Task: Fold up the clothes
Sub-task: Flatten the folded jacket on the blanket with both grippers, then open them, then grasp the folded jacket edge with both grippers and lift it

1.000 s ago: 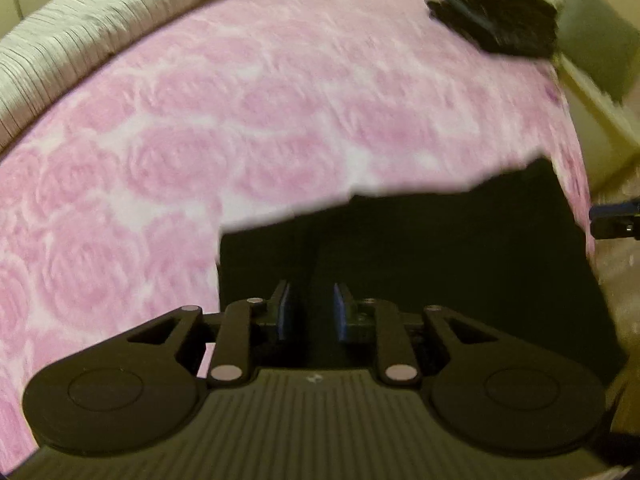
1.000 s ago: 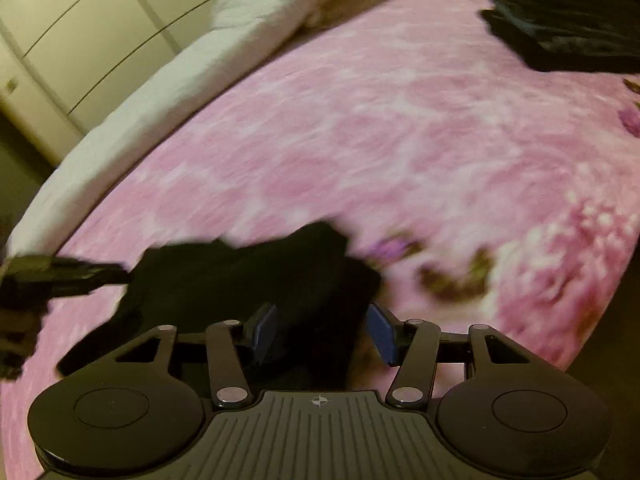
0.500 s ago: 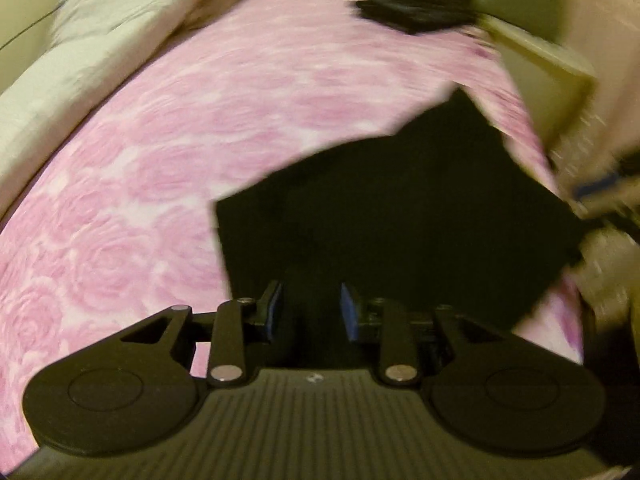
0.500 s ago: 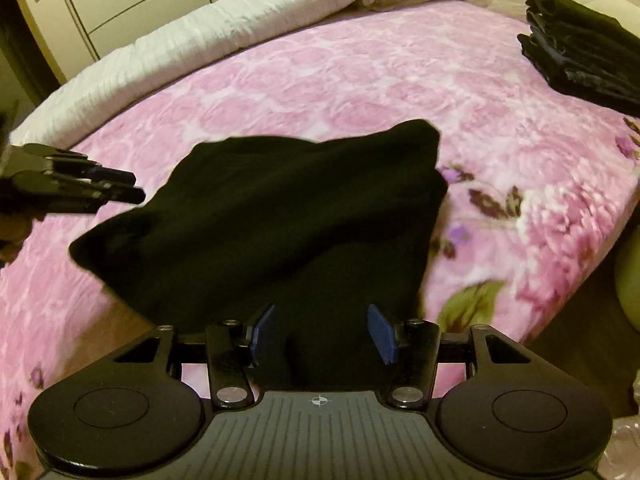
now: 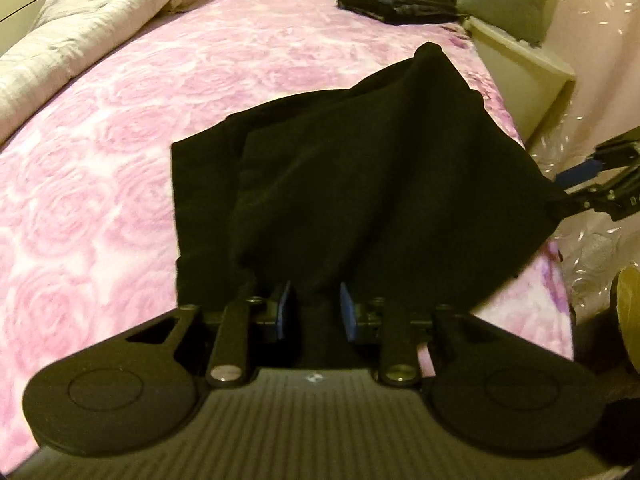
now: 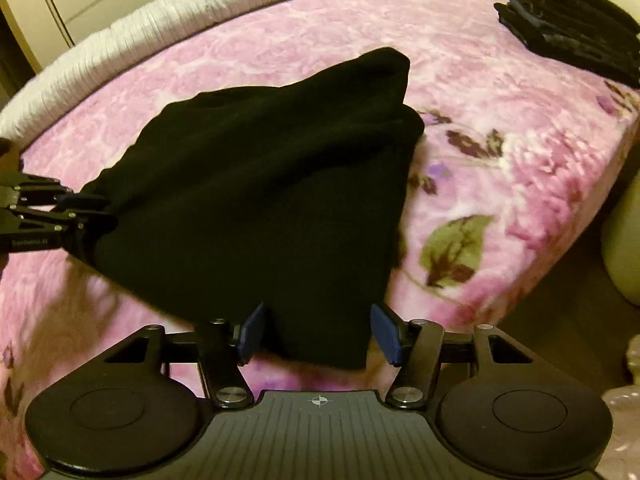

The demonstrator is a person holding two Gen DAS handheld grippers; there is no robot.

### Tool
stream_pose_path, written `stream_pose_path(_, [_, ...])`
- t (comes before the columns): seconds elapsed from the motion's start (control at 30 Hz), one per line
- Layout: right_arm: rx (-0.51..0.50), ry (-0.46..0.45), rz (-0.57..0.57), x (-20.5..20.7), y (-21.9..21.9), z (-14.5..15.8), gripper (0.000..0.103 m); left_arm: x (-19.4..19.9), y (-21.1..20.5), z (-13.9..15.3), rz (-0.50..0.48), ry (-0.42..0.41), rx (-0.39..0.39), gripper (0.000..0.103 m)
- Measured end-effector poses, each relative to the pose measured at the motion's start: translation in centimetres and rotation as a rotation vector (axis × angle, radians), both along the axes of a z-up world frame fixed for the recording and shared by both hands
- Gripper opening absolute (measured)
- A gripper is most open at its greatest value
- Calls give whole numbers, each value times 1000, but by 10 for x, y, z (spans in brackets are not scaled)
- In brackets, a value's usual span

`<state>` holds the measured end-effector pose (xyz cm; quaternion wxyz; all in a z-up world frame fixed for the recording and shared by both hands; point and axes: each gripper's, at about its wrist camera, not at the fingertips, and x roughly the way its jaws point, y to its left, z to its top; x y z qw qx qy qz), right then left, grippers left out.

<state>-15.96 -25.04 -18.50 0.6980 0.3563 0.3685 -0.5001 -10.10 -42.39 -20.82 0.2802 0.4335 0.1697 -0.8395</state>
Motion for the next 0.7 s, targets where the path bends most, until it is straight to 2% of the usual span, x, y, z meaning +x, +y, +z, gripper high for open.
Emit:
stream_pose_path(0.03, [4, 29, 10, 5, 2, 6, 58, 0, 4, 7, 16, -34, 3, 30])
stream_pose_path(0.1, [14, 84, 28, 14, 7, 19, 59, 1, 11, 22, 51, -94, 16, 31])
stream_pose_path(0.2, [38, 129, 33, 27, 15, 38, 62, 9, 18, 43, 135, -138, 75, 43])
stream_pose_path(0.3, [81, 130, 1, 35, 20, 59, 68, 17, 27, 66, 212, -147, 108, 46])
stream_pose_path(0.4, [89, 119, -19, 41, 25, 80, 76, 23, 35, 89, 285, -149, 118, 57])
stream_pose_path(0.47, [94, 112, -32, 46, 28, 94, 77, 25, 40, 101, 315, -155, 115, 65])
stream_pose_path(0.7, [90, 81, -44, 53, 40, 124, 79, 30, 57, 128, 341, -174, 84, 68])
